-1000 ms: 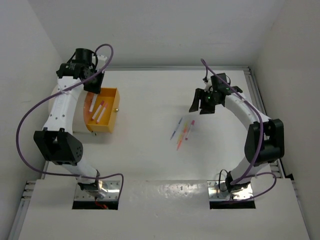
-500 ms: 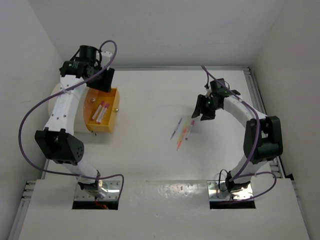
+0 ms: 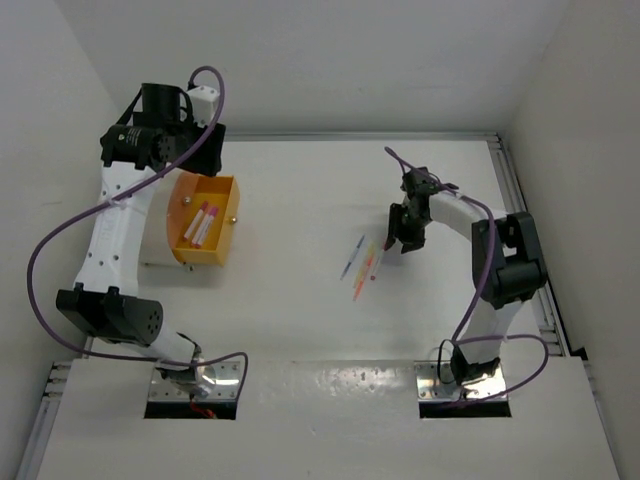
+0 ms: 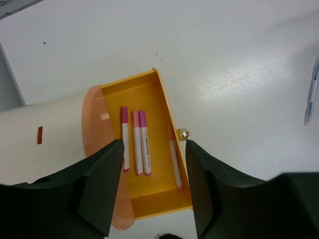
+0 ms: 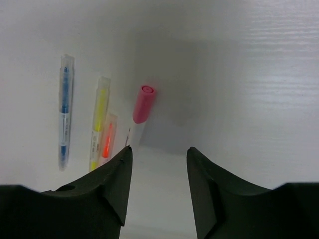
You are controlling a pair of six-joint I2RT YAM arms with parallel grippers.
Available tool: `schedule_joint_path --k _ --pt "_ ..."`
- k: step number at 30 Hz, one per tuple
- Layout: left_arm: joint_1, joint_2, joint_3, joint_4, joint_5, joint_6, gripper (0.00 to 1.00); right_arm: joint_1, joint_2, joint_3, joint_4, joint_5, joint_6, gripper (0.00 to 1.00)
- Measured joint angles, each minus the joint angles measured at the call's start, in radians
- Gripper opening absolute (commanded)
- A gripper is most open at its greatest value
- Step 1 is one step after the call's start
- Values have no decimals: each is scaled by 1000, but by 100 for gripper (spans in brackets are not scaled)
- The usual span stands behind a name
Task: Sort the stationery into containers
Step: Pick up the pen from the center of the board.
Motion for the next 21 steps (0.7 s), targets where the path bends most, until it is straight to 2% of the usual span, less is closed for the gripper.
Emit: schedule_joint_path --k 5,10,18,21 --pt "-1 -11 -26 5 -2 1 59 36 43 40 6 36 -3 49" --pt "-1 -12 -41 6 -4 4 59 54 69 64 16 63 -20 40" --pt "-1 -21 -56 18 -16 7 60 68 131 90 32 96 -66 36" --pt "-1 -24 -56 18 -23 8 60 83 138 92 34 111 -81 31"
